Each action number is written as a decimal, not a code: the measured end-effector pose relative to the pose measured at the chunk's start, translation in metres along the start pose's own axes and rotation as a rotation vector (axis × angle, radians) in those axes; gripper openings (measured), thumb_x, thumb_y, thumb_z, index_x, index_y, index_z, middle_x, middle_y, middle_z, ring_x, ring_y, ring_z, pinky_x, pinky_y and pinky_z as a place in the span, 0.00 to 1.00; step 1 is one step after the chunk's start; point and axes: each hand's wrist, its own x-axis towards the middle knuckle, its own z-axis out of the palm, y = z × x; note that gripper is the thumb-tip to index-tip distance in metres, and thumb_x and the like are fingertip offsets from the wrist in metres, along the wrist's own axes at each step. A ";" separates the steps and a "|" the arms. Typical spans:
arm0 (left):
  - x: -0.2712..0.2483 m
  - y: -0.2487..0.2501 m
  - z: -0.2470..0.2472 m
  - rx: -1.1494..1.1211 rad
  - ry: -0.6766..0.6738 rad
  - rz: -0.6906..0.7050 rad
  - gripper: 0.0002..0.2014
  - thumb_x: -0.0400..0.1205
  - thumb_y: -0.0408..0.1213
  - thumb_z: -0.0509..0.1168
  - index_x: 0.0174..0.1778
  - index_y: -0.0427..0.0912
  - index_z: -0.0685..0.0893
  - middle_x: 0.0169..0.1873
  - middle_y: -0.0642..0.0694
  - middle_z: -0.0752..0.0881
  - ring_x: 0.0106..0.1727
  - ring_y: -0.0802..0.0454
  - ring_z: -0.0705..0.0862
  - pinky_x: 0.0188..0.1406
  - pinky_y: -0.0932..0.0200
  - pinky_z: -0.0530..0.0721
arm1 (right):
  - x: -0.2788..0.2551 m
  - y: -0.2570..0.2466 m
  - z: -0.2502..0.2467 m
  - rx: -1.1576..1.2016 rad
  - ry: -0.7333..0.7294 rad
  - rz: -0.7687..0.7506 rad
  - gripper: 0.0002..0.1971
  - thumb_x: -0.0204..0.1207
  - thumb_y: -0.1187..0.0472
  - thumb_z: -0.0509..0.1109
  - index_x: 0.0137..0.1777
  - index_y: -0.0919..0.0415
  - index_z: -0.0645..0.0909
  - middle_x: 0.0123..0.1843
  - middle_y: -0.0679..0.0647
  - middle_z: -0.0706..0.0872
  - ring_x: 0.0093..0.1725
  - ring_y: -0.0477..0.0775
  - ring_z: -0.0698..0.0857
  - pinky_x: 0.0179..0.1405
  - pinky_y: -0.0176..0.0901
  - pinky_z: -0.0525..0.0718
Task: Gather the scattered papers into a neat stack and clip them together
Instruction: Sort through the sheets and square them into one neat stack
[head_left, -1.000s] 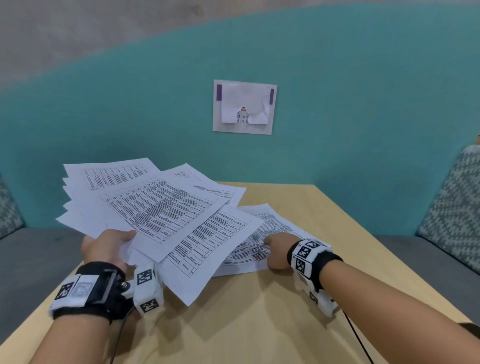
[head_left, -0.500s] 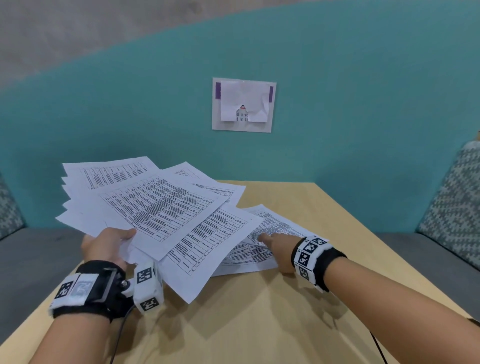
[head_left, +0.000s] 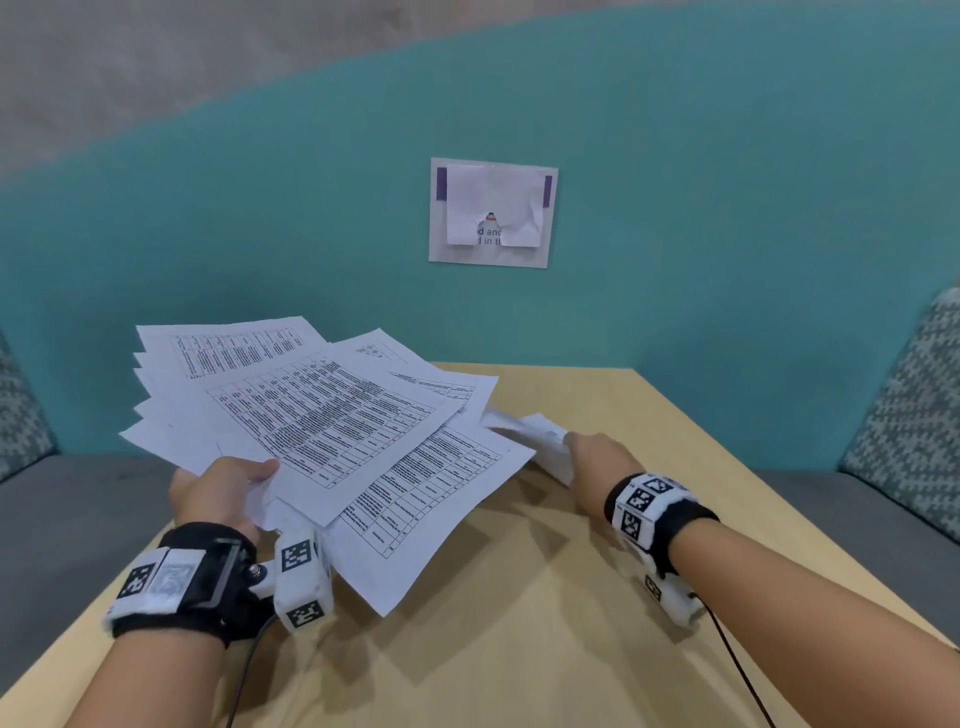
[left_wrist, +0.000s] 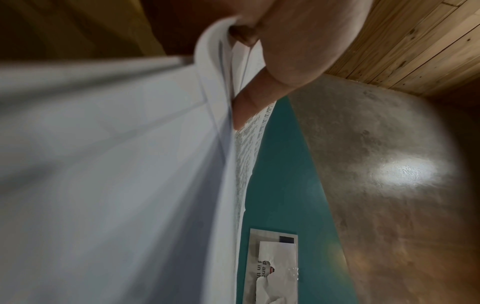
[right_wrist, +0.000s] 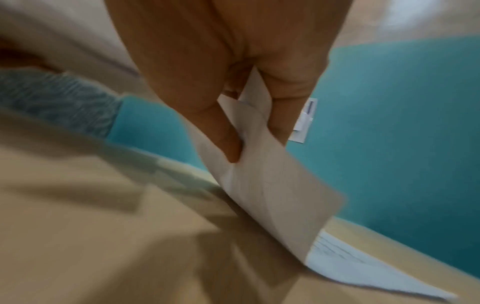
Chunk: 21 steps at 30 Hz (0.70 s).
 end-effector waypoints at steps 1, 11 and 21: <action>0.005 -0.002 -0.001 0.000 -0.004 -0.002 0.56 0.38 0.28 0.84 0.68 0.37 0.77 0.57 0.33 0.90 0.54 0.26 0.90 0.52 0.20 0.85 | 0.003 0.004 -0.007 0.044 0.035 0.052 0.16 0.81 0.66 0.64 0.69 0.64 0.76 0.63 0.64 0.86 0.60 0.65 0.87 0.45 0.44 0.76; -0.067 0.007 0.023 0.125 -0.272 0.023 0.30 0.70 0.11 0.68 0.69 0.36 0.84 0.59 0.36 0.91 0.57 0.30 0.90 0.63 0.30 0.86 | 0.007 0.002 -0.080 0.341 0.473 0.106 0.07 0.77 0.72 0.61 0.51 0.64 0.77 0.48 0.64 0.83 0.42 0.66 0.77 0.39 0.46 0.69; -0.096 -0.023 0.044 0.378 -0.557 0.006 0.24 0.74 0.10 0.64 0.61 0.35 0.88 0.55 0.37 0.94 0.58 0.33 0.91 0.65 0.32 0.86 | -0.044 -0.102 -0.059 0.008 0.064 -0.215 0.04 0.79 0.67 0.65 0.48 0.63 0.81 0.40 0.55 0.78 0.43 0.60 0.83 0.41 0.49 0.83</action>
